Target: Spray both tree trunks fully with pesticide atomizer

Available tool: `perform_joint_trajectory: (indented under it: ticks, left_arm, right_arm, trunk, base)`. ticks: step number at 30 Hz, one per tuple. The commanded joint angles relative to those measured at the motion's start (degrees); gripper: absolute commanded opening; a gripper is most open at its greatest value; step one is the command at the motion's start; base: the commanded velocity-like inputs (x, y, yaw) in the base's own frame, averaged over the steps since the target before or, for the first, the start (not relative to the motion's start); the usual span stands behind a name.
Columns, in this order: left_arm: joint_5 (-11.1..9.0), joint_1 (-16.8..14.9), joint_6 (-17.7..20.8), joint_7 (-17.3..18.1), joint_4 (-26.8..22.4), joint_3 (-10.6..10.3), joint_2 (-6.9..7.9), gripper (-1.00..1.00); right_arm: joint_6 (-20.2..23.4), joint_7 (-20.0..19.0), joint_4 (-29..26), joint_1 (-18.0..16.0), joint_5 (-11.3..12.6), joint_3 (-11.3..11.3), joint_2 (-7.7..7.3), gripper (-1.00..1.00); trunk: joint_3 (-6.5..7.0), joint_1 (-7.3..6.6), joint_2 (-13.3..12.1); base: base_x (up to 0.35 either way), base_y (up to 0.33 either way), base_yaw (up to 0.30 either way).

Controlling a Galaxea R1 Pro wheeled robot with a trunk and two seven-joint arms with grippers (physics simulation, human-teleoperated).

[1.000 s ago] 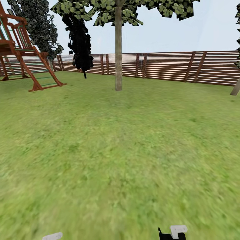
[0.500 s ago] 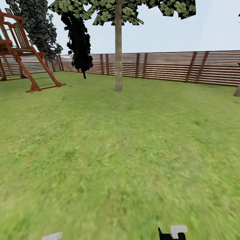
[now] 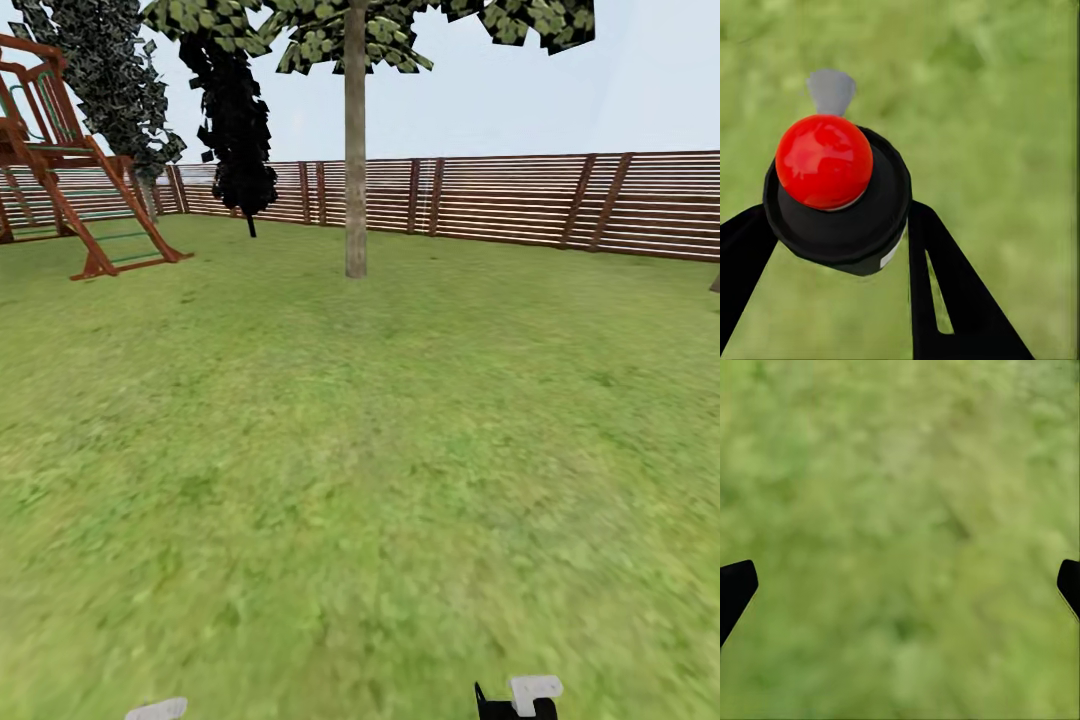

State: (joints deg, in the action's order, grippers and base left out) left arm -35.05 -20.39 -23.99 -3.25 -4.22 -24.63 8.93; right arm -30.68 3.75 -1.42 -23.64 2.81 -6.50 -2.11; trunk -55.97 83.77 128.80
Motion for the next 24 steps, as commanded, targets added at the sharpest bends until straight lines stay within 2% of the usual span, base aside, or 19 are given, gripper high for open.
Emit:
perform_joint_trajectory:
  ticks: [1,24]
  left_arm:
    - [0.0,0.0,0.0,0.0,0.0,0.0,0.01,-1.00]
    - [0.0,0.0,0.0,0.0,0.0,0.0,-0.27,-1.00]
  right_arm:
    - [0.0,0.0,0.0,0.0,0.0,0.0,0.00,1.00]
    - [-0.4,0.0,-0.4,0.0,0.0,-0.2,0.00,1.00]
  trunk:
    - [0.00,0.00,0.0]
    - [0.00,0.00,0.0]
  base:
    - [0.339,0.000,0.000]
    - [0.339,0.000,0.000]
